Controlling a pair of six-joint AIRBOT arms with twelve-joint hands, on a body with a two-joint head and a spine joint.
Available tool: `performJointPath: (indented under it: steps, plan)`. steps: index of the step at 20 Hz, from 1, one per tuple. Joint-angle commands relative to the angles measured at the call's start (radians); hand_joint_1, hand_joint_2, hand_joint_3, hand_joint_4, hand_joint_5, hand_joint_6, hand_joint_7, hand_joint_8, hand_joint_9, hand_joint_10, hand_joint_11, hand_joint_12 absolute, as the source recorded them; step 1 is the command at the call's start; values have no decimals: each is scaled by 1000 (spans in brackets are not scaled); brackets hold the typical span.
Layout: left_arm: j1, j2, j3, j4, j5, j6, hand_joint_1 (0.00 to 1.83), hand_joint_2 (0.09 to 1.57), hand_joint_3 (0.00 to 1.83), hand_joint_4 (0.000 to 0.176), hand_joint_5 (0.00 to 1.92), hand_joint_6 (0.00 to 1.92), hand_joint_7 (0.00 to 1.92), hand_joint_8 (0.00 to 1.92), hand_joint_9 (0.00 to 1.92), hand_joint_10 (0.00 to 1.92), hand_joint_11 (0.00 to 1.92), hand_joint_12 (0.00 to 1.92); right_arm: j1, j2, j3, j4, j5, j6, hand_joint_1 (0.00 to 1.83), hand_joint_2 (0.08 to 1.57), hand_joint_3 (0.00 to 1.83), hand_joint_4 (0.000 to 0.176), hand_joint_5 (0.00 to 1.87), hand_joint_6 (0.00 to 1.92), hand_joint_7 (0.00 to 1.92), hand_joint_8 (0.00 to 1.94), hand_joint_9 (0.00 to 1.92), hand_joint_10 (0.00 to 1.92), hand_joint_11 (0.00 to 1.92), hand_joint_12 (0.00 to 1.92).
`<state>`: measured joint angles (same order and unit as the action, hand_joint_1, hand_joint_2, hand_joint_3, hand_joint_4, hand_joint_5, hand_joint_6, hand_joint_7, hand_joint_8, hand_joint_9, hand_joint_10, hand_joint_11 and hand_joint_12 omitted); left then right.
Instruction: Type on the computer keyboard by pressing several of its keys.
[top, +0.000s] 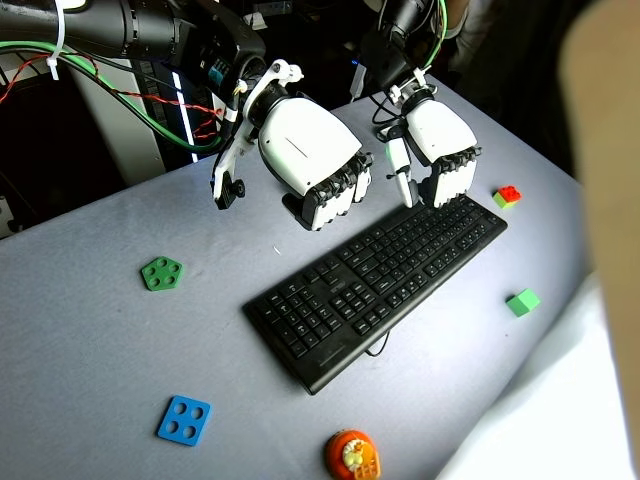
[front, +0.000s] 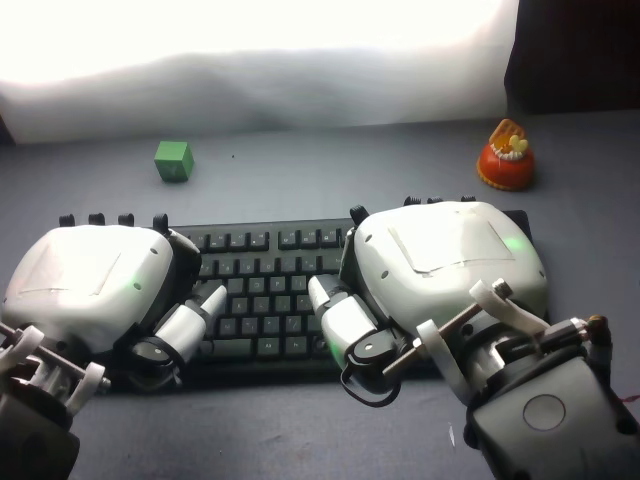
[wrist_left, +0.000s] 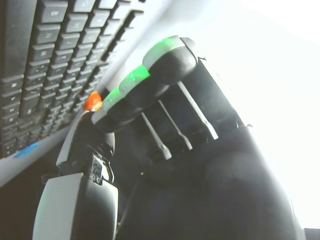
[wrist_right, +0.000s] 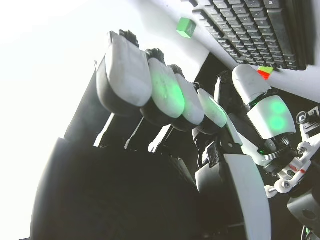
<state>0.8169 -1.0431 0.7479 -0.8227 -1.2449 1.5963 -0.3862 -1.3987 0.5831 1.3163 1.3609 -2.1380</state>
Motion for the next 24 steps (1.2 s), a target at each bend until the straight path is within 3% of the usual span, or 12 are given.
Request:
performJointPath:
  steps: [1,2,3,9,12,15,18,24]
  plan:
    - [1,5,6,66,-97,1,109,1160,198,43,131,217,258,92,201,276,0,907,0,-1,-6,-96,35,8,0,1021,177,0,374,331,482,140,381,343,0,1298]
    - [8,5,9,72,-98,-5,79,1252,33,40,181,60,295,8,280,102,0,904,0,-3,-6,-96,34,8,0,1085,30,0,470,151,535,15,462,165,0,1306]
    - [24,6,12,81,-111,-8,92,1257,12,42,195,31,291,2,300,62,0,893,2,-5,-6,-96,34,8,0,1091,17,0,466,121,520,3,462,137,0,1274]
    - [105,2,14,85,-177,-37,74,1264,2,38,221,14,296,2,297,22,0,900,0,-42,39,-96,-22,67,0,1103,3,0,439,38,525,3,472,59,0,1310]
    - [161,-24,30,90,-234,-66,50,1268,2,27,204,4,280,0,284,11,0,846,-5,-103,119,-96,-72,117,0,1094,0,0,439,25,524,1,477,45,0,1248]
    - [174,-60,51,90,-243,-82,82,1259,0,38,222,10,282,1,290,10,0,849,-4,-160,196,-96,-110,179,0,1112,7,0,437,22,492,4,484,44,0,1238]
    - [172,-121,90,90,-270,-114,62,1270,3,36,222,8,255,0,269,0,0,838,2,-224,271,-96,-138,272,0,1117,7,0,444,20,503,6,486,37,0,1215]
    - [207,-147,133,120,-279,-175,62,1273,2,33,238,7,293,4,294,10,0,897,-26,-301,353,-96,-113,229,0,1121,3,0,473,14,521,1,498,22,0,1172]
